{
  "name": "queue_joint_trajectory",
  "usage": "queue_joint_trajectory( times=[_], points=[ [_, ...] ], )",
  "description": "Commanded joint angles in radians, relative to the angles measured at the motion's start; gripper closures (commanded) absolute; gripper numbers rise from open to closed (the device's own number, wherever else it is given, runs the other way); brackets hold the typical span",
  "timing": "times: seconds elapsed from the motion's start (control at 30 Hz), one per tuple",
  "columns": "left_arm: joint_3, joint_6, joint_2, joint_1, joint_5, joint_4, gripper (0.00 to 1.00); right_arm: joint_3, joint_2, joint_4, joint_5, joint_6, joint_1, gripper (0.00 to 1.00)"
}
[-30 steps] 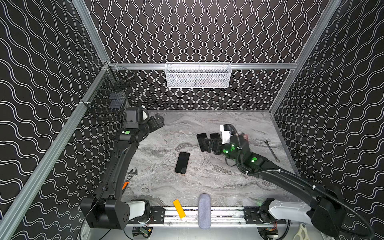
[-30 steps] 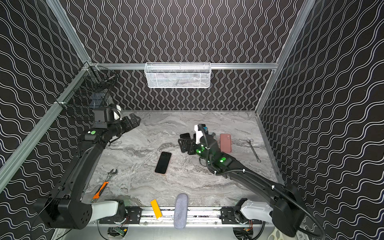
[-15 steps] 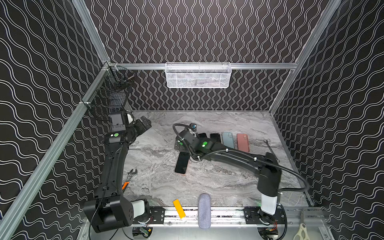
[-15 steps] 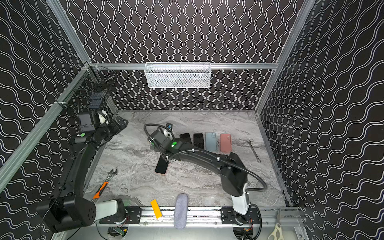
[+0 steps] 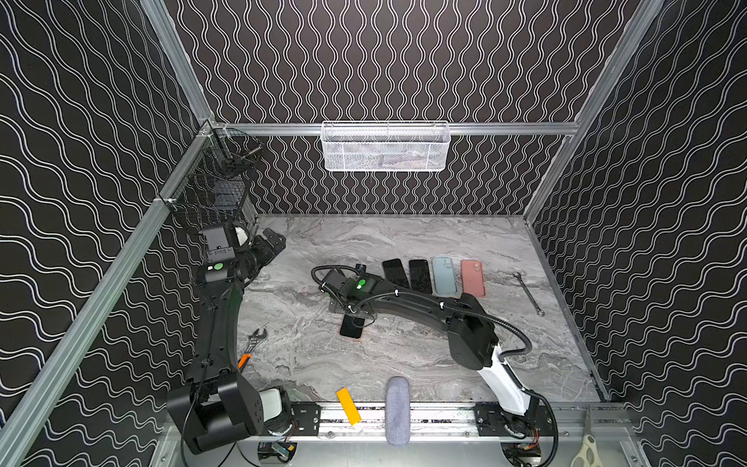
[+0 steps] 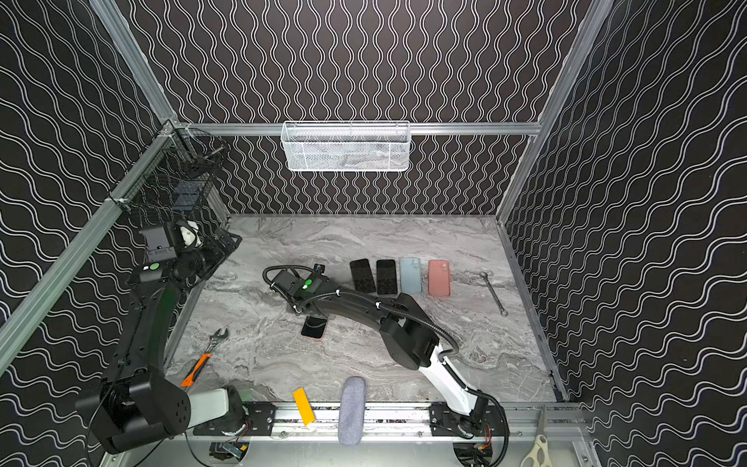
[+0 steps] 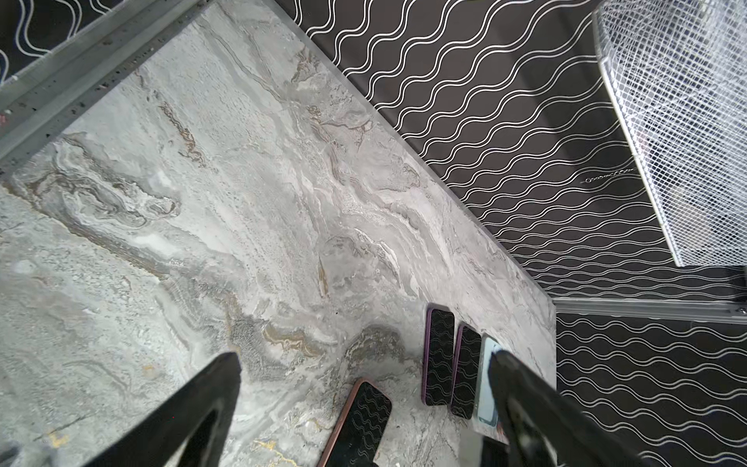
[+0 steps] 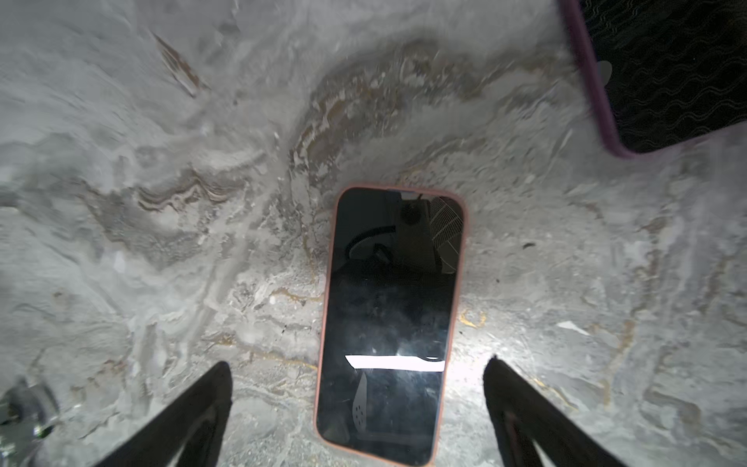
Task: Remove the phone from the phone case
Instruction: 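Grasp the pink-edged phone with the right gripper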
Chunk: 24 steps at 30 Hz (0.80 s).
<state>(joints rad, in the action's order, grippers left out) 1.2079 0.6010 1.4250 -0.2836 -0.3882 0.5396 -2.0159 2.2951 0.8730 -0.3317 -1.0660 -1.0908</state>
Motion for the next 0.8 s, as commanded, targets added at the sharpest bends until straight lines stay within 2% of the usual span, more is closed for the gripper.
queue_joint_trajectory(
  times=[0.0, 0.53, 0.77],
  points=[
    [-0.002, 0.021, 0.002, -0.007, -0.035, -0.052, 0.01, -0.015, 0.026, 0.066, 0.023, -0.035, 0.002, 0.02],
    [-0.019, 0.029, -0.001, -0.019, -0.041, -0.059, 0.01, -0.020, 0.095, 0.074, 0.064, -0.038, 0.000, 0.02],
    [-0.022, 0.030, 0.002, -0.024, -0.047, -0.060, 0.01, -0.049, 0.128, 0.091, 0.045, -0.025, -0.004, 0.05]
  ],
)
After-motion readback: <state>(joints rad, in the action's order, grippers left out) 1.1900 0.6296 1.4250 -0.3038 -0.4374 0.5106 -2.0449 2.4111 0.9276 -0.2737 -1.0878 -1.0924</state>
